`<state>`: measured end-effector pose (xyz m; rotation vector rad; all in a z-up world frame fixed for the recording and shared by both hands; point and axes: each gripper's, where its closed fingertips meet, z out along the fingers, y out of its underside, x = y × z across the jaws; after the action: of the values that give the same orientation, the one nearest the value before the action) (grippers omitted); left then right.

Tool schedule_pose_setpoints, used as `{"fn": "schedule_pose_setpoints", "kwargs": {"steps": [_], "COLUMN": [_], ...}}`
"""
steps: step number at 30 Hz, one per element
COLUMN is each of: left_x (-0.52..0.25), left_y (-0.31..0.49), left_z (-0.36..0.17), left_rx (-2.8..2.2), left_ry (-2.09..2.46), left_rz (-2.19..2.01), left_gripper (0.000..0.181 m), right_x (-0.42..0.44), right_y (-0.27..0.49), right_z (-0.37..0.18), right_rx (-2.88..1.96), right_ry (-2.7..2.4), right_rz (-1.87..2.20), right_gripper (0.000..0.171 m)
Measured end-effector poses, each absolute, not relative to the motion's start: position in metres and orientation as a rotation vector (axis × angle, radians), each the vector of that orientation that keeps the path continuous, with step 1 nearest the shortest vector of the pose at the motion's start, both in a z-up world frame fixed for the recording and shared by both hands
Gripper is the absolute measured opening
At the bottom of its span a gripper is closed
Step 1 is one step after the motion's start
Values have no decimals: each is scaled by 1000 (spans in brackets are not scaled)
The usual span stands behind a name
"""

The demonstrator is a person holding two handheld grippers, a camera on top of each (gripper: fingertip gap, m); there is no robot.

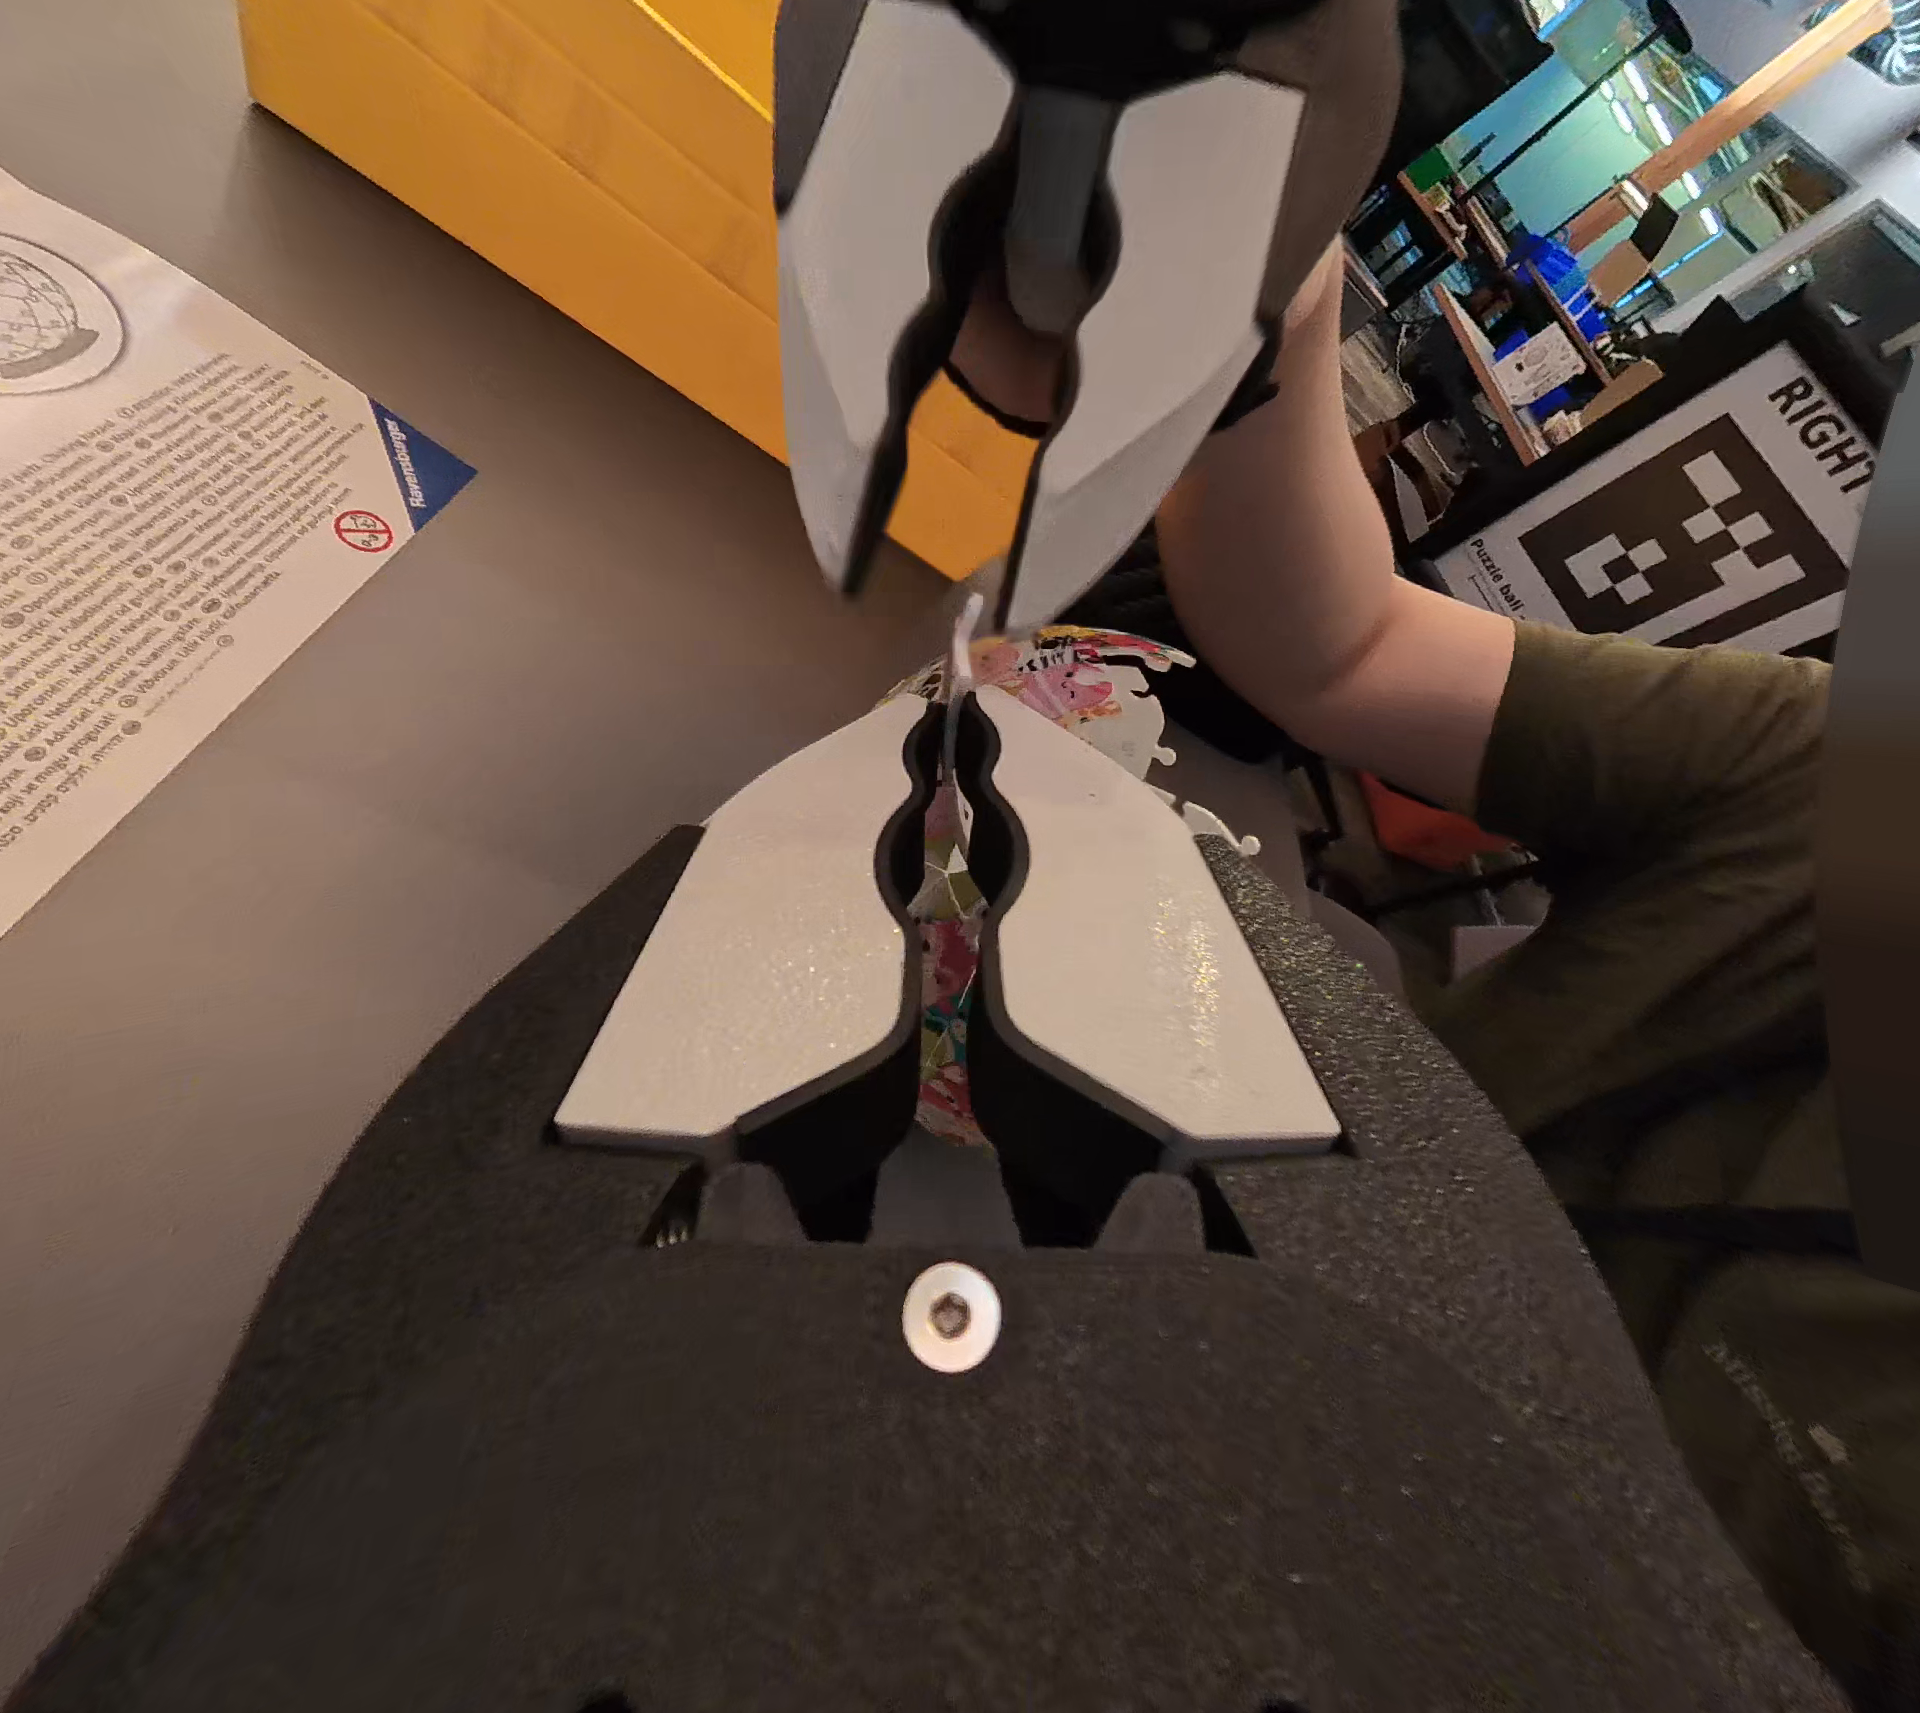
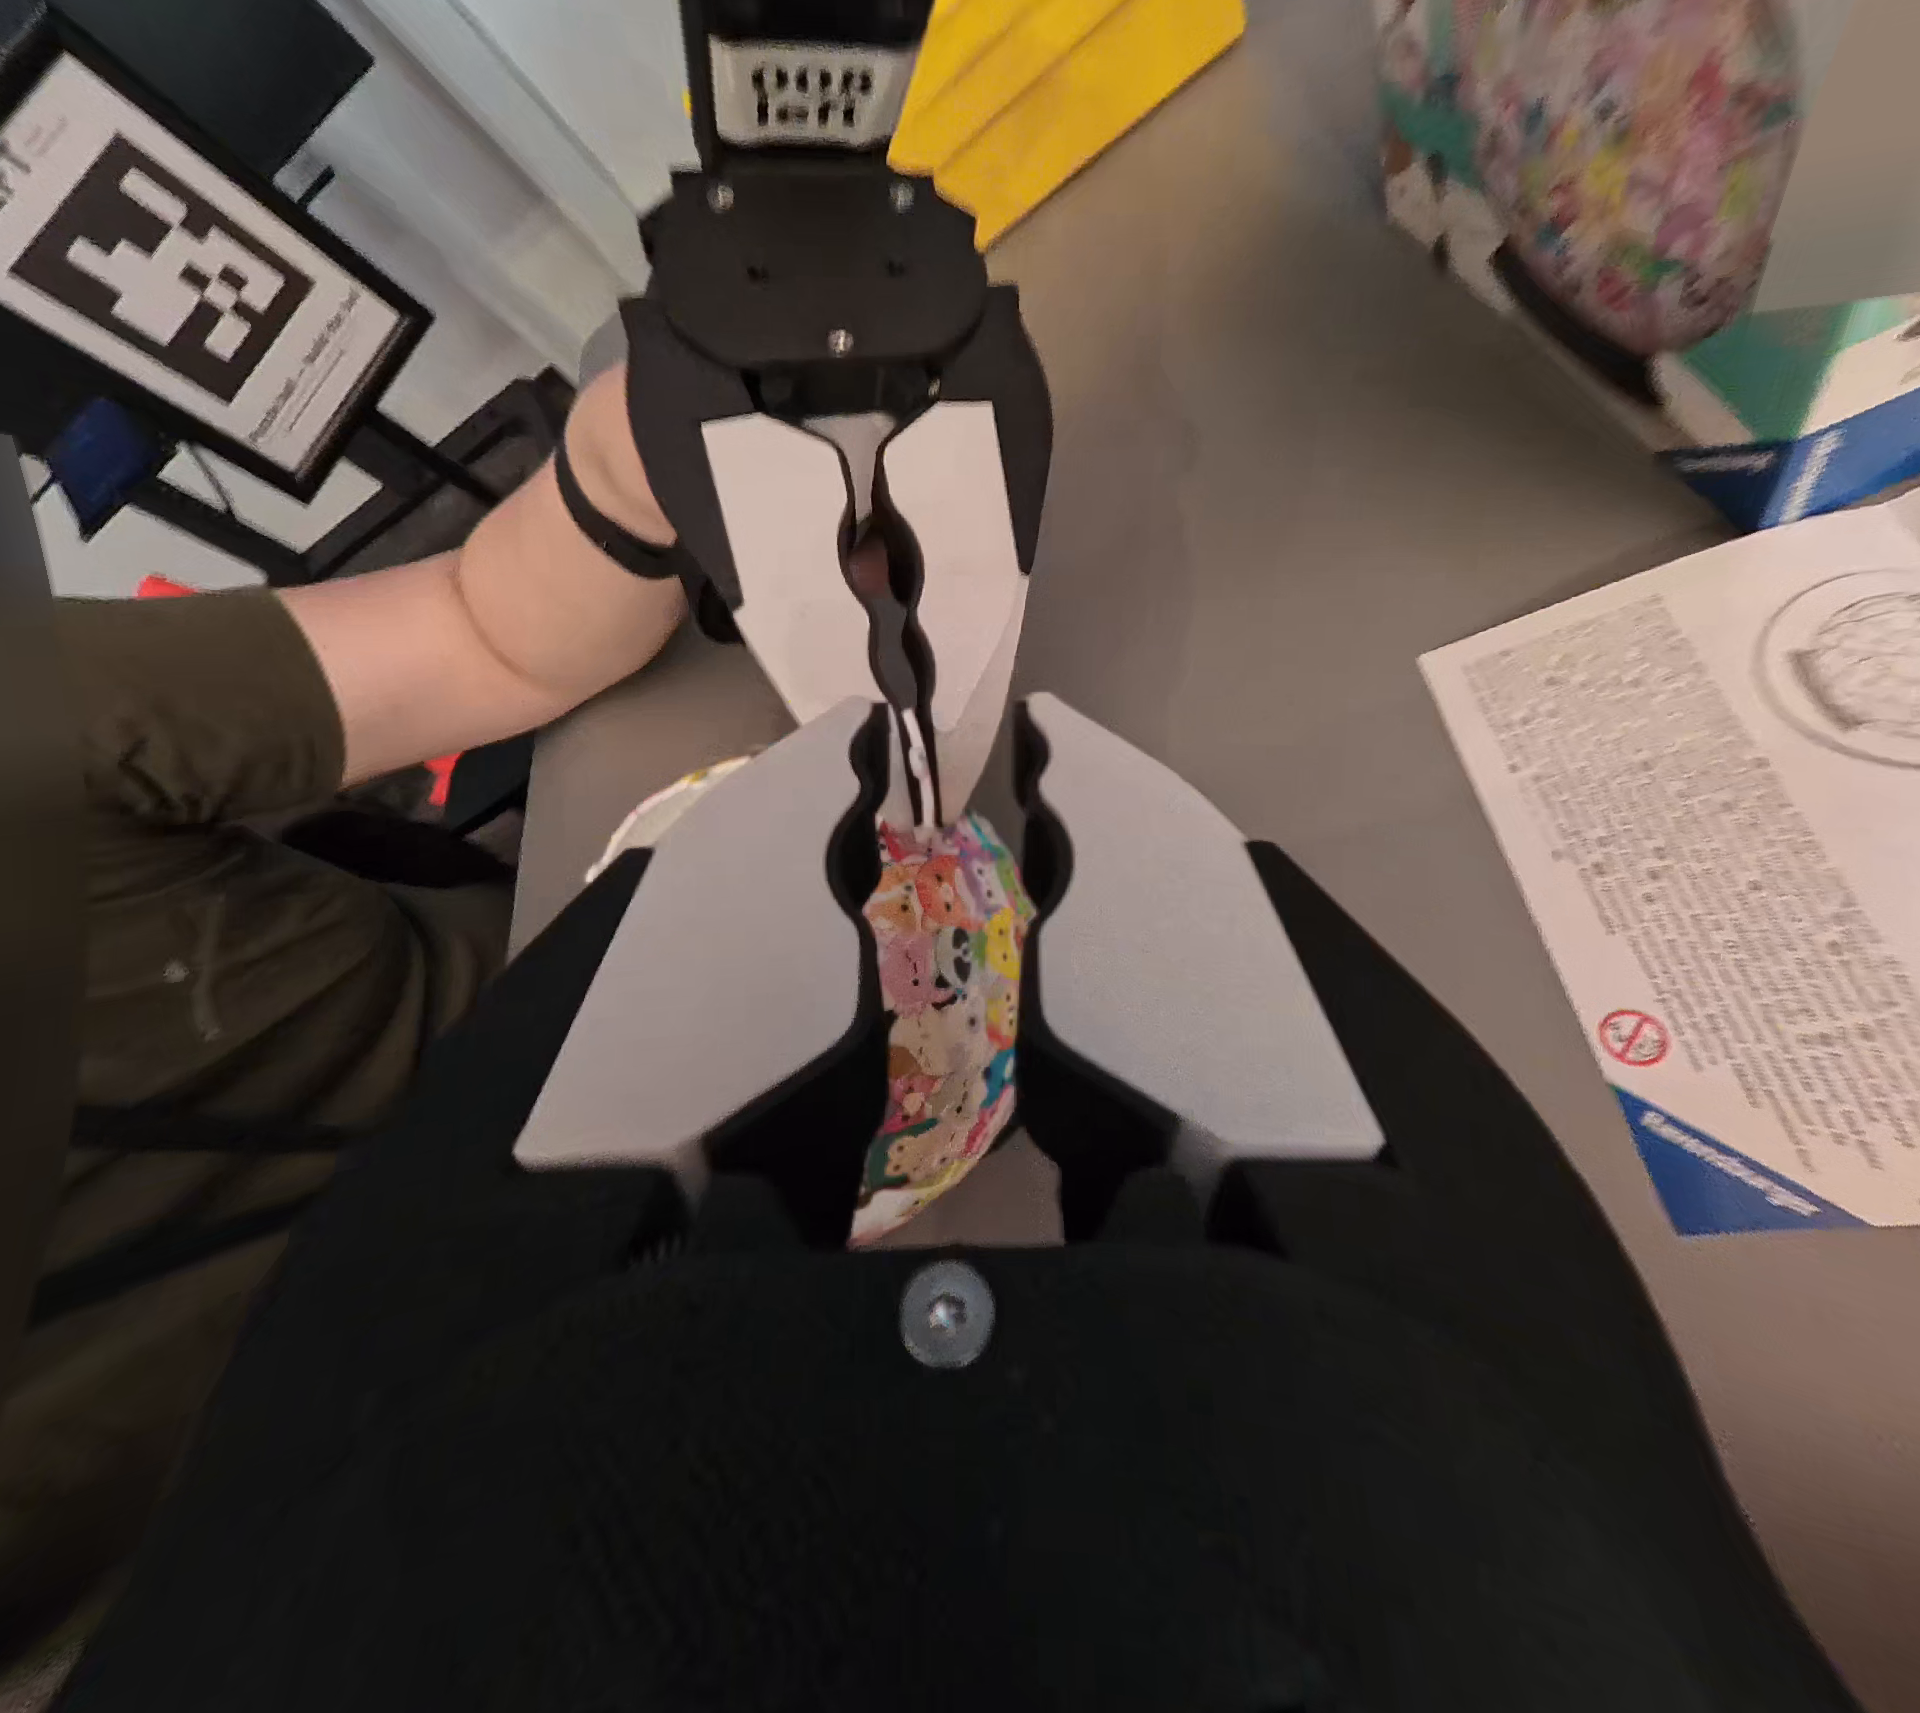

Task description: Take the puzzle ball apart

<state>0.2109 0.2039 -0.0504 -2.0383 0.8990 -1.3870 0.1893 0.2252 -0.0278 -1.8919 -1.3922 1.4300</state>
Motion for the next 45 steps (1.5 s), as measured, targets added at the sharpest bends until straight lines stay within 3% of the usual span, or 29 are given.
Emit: {"fn": "schedule_pose_setpoints", "kwargs": {"steps": [14,22,29,31,38,45], "left_x": [189,197,183,179,160,180], "left_y": [194,188,198,198,217,216], "left_z": [-48,-39,-53,-48,-41,-68], "left_rx": [-2191,-2137,-2177,-2067,-1363,-1233], "left_ry": [886,850,843,973,1497,1824], "left_rz": [-1431,-1606,-1492,-1378,-262,-107], "left_gripper": [13,15,28,28,25,27], "right_x": [215,219,231,234,240,249], "right_y": [200,184,179,181,180,186], "right_z": [-38,-28,-5,-7,-3,5], "right_rx": [-1759,-1651,-1505,-1493,-1492,-1528], "right_ry": [-1415,-1366,-1293,-1290,-1249,-1143], "right_rz": [840,806,858,845,920,1070], "right_gripper": [41,41,38,37,36,33]}}
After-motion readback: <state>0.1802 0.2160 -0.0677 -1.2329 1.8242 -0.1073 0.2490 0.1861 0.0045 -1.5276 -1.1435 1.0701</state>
